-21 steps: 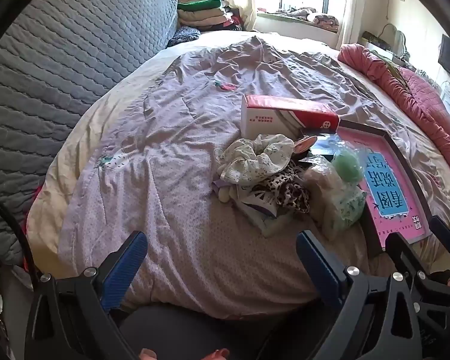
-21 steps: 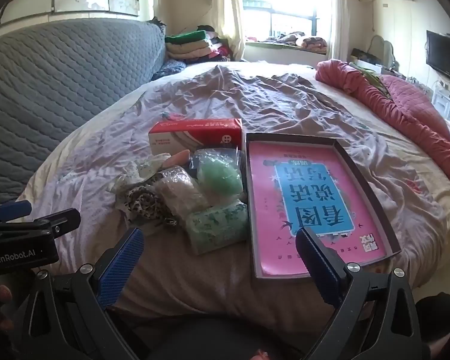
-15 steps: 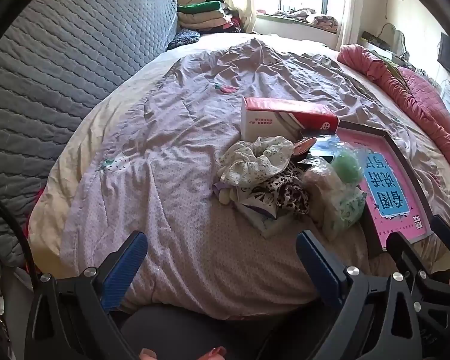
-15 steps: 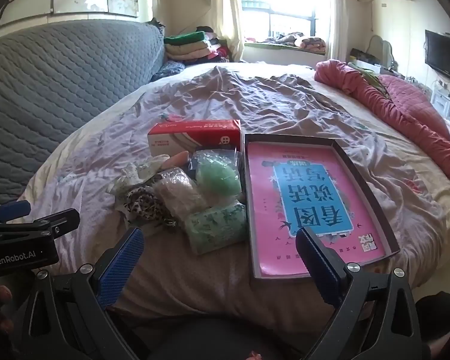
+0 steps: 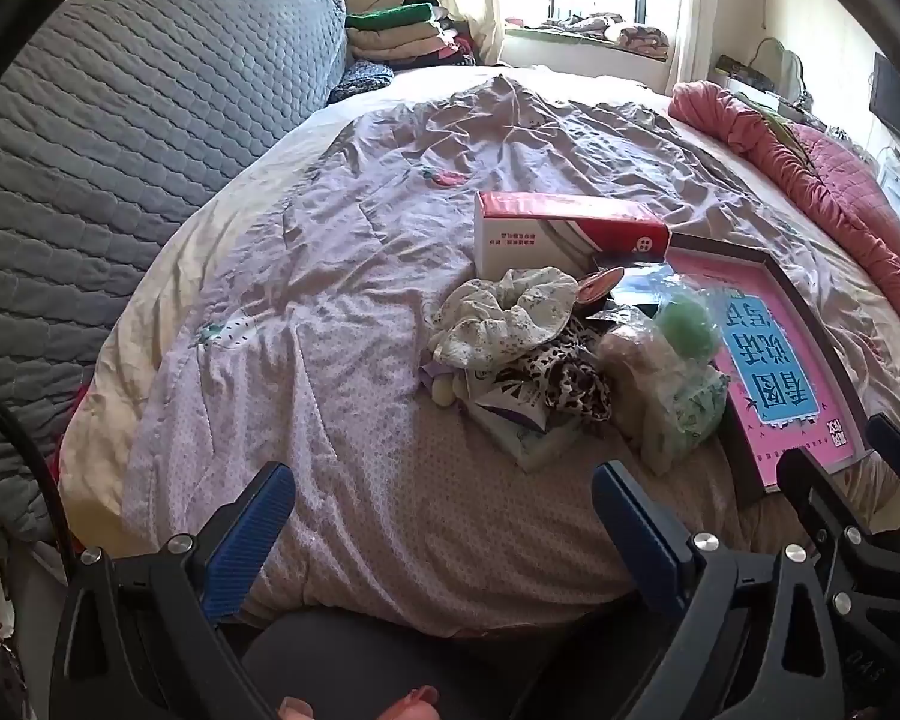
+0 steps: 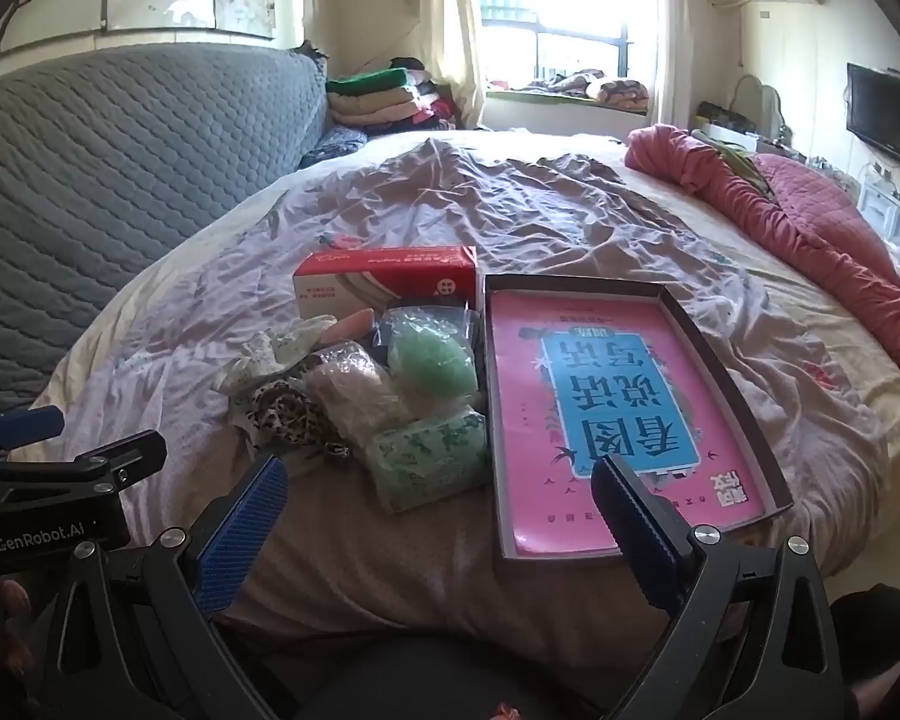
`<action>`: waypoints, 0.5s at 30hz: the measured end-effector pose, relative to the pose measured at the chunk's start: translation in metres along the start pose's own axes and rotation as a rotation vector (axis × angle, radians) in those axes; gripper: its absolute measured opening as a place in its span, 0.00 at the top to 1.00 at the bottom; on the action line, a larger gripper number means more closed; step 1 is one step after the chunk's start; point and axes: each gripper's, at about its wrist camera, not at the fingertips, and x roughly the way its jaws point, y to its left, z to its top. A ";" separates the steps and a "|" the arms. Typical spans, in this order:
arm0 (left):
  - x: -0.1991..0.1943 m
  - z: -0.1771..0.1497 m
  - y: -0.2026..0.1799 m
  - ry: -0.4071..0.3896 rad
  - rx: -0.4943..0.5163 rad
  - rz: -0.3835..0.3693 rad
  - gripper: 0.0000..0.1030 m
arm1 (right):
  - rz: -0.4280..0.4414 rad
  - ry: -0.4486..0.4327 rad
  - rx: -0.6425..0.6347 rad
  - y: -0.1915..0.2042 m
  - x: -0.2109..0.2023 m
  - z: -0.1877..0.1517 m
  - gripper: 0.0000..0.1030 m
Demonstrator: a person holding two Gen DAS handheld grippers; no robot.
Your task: Organize soft objects
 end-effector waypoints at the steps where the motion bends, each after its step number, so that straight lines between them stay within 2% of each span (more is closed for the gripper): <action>1: 0.000 0.000 0.000 -0.001 0.001 0.000 0.03 | -0.001 -0.001 0.001 0.000 0.000 0.000 0.02; 15: -0.001 0.000 -0.002 0.001 0.010 0.001 0.03 | -0.003 -0.003 0.001 -0.001 -0.001 0.000 0.02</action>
